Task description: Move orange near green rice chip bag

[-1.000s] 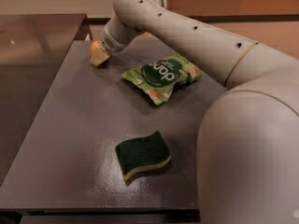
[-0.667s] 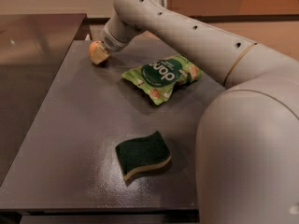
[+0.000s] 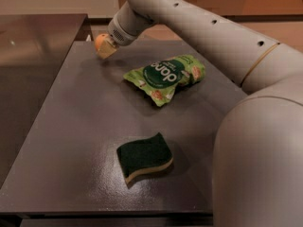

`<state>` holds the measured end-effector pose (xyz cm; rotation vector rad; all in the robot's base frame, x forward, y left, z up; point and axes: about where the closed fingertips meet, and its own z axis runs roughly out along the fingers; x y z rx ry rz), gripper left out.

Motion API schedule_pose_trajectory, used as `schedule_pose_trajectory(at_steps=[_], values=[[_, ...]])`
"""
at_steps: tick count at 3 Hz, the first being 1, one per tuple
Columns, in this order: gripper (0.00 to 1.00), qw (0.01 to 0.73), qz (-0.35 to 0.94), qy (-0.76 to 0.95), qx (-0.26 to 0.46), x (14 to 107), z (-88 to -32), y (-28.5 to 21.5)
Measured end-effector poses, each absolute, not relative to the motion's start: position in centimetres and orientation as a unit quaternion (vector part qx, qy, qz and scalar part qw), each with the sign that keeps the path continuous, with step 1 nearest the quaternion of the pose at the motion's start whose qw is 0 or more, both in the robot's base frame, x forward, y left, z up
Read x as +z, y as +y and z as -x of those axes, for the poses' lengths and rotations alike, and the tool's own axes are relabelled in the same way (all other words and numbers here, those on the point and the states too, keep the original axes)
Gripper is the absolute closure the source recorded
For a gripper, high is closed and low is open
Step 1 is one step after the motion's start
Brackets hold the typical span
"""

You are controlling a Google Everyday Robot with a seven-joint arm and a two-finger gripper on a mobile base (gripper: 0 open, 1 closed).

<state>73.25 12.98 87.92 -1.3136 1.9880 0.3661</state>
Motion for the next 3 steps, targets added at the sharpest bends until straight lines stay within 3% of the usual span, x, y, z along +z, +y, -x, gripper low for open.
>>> schedule_pose_trajectory(at_steps=[3], values=[[1.00, 0.300, 0.513, 0.794, 0.124, 89.6, -71.6, 3.4]])
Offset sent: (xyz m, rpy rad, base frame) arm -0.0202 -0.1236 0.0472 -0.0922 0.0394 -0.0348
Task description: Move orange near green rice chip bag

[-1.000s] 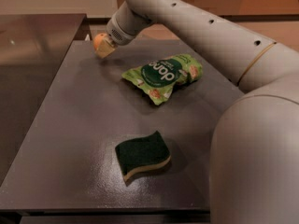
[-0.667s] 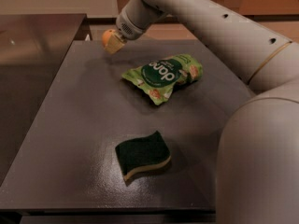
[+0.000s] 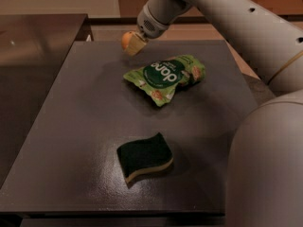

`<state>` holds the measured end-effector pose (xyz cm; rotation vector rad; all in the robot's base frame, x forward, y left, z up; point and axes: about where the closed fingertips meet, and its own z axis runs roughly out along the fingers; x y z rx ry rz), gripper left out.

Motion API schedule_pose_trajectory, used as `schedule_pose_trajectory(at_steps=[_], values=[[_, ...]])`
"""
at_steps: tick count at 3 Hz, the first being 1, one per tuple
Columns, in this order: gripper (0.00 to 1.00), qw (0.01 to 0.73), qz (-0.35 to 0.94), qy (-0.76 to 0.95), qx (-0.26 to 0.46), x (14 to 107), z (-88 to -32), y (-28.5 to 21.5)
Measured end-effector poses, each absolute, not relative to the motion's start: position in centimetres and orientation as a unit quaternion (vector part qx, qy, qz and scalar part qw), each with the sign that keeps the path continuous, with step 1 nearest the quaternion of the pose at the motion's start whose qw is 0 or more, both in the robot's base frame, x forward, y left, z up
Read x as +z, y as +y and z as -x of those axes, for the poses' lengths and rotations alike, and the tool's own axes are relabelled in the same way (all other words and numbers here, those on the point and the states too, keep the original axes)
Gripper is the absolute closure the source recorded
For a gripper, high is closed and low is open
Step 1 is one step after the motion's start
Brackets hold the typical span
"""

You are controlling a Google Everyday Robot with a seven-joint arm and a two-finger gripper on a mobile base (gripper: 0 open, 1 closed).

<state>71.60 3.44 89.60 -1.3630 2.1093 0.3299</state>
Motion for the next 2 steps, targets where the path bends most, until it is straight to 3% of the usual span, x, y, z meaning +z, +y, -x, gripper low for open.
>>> schedule_pose_trajectory(at_steps=[2], values=[[1.00, 0.237, 0.522, 0.810, 0.124, 86.1, -70.7, 1.6]])
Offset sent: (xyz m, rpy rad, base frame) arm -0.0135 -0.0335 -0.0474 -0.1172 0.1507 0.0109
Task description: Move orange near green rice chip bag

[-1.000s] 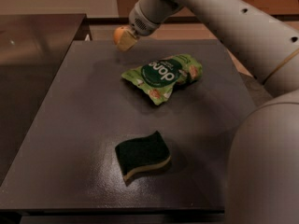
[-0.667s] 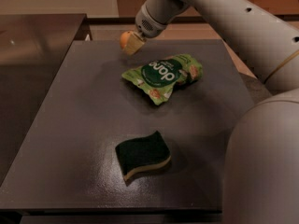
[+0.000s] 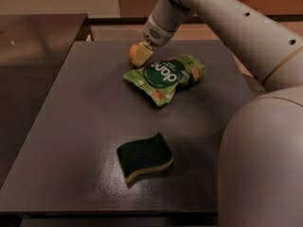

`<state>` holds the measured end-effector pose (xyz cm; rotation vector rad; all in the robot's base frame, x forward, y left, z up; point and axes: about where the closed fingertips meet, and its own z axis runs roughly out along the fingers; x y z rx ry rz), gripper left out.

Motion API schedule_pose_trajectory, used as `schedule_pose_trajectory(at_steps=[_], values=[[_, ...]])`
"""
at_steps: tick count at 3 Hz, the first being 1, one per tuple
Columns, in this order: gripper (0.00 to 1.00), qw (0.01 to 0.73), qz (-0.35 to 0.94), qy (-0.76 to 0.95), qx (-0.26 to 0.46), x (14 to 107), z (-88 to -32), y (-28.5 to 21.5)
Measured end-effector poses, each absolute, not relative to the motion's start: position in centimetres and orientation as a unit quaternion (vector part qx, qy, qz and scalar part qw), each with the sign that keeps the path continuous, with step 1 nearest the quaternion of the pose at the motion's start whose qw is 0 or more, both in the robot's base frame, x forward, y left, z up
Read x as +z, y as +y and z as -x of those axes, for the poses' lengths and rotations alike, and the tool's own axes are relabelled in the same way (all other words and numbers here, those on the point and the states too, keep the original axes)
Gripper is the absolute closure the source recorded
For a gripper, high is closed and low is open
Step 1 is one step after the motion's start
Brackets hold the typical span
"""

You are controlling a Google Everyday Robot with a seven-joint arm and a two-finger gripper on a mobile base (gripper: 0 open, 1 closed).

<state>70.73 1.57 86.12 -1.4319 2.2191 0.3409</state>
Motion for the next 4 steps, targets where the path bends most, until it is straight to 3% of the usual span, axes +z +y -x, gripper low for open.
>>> schedule_pose_trajectory(at_steps=[1, 4], values=[[0.83, 0.217, 0.521, 0.817, 0.119, 84.97, -70.45, 0.94], [0.13, 0.197, 0.522, 0.822, 0.115, 84.01, -70.26, 0.76]])
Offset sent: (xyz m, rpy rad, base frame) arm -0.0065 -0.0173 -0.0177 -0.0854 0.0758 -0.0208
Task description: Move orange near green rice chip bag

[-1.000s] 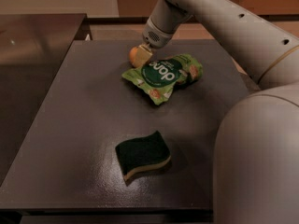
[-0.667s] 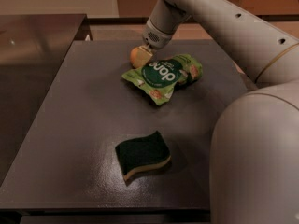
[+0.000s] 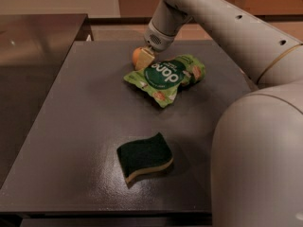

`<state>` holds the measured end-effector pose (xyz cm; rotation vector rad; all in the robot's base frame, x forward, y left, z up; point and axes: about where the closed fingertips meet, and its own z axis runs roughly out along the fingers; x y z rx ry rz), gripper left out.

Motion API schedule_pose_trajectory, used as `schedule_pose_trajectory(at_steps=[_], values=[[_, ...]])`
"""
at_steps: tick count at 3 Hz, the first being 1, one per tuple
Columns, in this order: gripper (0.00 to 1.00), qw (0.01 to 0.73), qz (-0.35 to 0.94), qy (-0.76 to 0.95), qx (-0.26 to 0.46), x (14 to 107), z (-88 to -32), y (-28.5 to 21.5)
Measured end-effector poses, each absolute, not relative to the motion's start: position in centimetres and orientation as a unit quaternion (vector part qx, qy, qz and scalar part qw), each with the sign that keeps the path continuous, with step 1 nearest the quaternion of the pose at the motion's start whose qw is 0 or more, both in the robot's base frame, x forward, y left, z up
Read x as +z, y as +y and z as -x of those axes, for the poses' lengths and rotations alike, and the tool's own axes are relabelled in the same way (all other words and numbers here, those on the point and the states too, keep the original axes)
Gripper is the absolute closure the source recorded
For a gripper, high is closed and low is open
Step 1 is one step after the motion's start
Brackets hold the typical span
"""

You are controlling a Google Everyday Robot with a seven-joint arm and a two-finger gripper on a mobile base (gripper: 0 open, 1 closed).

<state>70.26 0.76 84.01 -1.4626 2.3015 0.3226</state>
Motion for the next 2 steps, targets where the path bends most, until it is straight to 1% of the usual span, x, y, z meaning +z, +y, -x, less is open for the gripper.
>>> schedule_pose_trajectory(at_steps=[1, 2], values=[[0.00, 0.195, 0.523, 0.822, 0.116, 83.73, -70.26, 0.91], [0.00, 0.194, 0.523, 0.822, 0.116, 83.72, -70.26, 0.91]])
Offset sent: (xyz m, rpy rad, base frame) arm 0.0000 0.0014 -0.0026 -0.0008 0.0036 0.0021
